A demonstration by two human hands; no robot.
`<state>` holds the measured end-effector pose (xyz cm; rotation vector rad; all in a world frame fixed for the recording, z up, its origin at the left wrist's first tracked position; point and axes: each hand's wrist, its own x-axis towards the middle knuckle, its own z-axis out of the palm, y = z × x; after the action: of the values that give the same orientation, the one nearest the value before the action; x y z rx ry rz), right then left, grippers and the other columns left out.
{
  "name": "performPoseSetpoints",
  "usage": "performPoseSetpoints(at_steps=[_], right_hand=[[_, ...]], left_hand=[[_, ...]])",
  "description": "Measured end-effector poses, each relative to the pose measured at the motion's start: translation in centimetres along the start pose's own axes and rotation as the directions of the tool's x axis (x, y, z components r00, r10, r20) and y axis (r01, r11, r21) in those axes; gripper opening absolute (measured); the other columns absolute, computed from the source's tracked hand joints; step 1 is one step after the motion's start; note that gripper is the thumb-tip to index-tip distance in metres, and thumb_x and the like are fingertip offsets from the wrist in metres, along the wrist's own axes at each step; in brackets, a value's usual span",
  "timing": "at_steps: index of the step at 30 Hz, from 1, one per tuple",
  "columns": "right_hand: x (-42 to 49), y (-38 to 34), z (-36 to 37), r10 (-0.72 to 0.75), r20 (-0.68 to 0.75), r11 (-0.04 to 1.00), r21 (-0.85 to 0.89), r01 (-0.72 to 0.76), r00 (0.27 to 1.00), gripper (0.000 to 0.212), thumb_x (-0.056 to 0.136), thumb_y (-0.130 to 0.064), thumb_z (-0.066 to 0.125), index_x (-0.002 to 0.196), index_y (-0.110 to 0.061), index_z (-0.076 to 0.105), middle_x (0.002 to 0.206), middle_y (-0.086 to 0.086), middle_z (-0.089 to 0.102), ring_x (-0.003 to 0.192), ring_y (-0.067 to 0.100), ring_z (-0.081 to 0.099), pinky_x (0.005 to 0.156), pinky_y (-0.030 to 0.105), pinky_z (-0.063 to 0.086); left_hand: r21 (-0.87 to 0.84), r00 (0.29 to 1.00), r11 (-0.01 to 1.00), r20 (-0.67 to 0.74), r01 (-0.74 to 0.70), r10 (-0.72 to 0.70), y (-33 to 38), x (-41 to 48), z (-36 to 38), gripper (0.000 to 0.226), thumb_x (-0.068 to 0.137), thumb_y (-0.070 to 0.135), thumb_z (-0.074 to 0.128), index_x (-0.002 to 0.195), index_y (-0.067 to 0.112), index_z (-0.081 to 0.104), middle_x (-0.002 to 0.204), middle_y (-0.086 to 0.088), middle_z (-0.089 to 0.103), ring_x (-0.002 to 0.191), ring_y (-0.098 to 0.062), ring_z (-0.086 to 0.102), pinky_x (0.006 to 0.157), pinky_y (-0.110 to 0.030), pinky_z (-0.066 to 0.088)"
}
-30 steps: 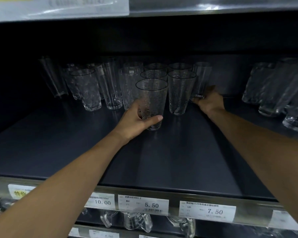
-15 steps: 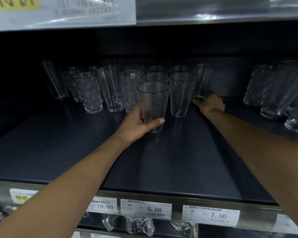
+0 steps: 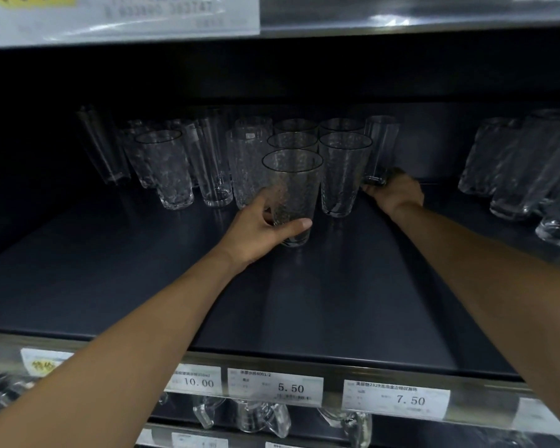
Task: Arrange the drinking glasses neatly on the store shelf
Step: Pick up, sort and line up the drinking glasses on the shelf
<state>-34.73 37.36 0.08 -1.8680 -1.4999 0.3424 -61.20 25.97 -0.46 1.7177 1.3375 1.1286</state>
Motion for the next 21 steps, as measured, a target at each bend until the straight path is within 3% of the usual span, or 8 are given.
performPoseSetpoints(at_steps=[6, 11, 14, 17, 21], right_hand=[[-1.3, 0.1, -0.8, -0.001, -0.009, 0.997, 0.082, 0.002, 1.000, 0.068, 0.084, -0.054, 0.071, 0.132, -0.009, 0.054, 0.132, 0.010, 0.062, 0.121, 0.030, 0.057, 0.098, 0.033, 0.049], [-4.7, 0.9, -2.1, 0.055, -0.049, 0.994, 0.093, -0.050, 0.997, 0.049, 0.092, -0.039, 0.063, 0.129, -0.008, 0.056, 0.128, 0.014, 0.063, 0.119, 0.031, 0.058, 0.091, 0.028, 0.047], [-7.9, 1.2, -3.6, 0.122, -0.073, 0.986, 0.126, -0.112, 0.990, 0.041, 0.094, -0.027, 0.061, 0.130, -0.006, 0.056, 0.130, 0.016, 0.062, 0.120, 0.033, 0.057, 0.097, 0.031, 0.046], [-11.7, 0.9, -5.1, 0.157, -0.070, 0.980, 0.132, -0.147, 0.985, 0.039, 0.095, -0.024, 0.061, 0.131, -0.010, 0.059, 0.133, 0.010, 0.062, 0.123, 0.028, 0.056, 0.095, 0.022, 0.041], [-16.3, 0.0, -6.9, 0.199, 0.061, 0.949, 0.238, -0.208, 0.978, 0.031, 0.091, -0.028, 0.069, 0.119, -0.015, 0.067, 0.114, 0.001, 0.064, 0.112, 0.020, 0.059, 0.088, 0.019, 0.042]], left_hand=[[-0.009, 1.000, 1.000, 0.007, 0.008, -0.008, 0.3, -0.2, -0.1, 0.083, 0.059, 0.061, 0.082, 0.130, 0.031, 0.053, 0.125, 0.012, 0.066, 0.114, -0.008, 0.063, 0.104, -0.039, 0.049], [-0.033, 0.999, 0.999, 0.024, 0.034, -0.034, 1.0, -0.7, -0.3, 0.086, 0.058, 0.058, 0.083, 0.133, 0.028, 0.052, 0.125, 0.010, 0.066, 0.112, -0.006, 0.064, 0.102, -0.035, 0.051], [-0.011, 0.995, 0.997, 0.067, 0.081, -0.080, 1.6, -1.2, -0.6, 0.074, 0.071, 0.043, 0.085, 0.133, 0.021, 0.049, 0.125, 0.006, 0.063, 0.106, -0.004, 0.063, 0.091, -0.020, 0.051], [0.003, 0.985, 0.994, 0.131, 0.111, -0.111, 2.5, -2.5, -1.3, 0.059, 0.084, 0.022, 0.078, 0.129, 0.025, 0.040, 0.111, 0.019, 0.055, 0.095, 0.010, 0.053, 0.071, -0.001, 0.042], [0.021, 0.963, 0.987, 0.214, 0.161, -0.162, 3.9, -5.3, -3.1, 0.063, 0.090, 0.010, 0.069, 0.146, 0.016, 0.041, 0.133, 0.003, 0.052, 0.124, -0.011, 0.049, 0.090, -0.014, 0.038]])
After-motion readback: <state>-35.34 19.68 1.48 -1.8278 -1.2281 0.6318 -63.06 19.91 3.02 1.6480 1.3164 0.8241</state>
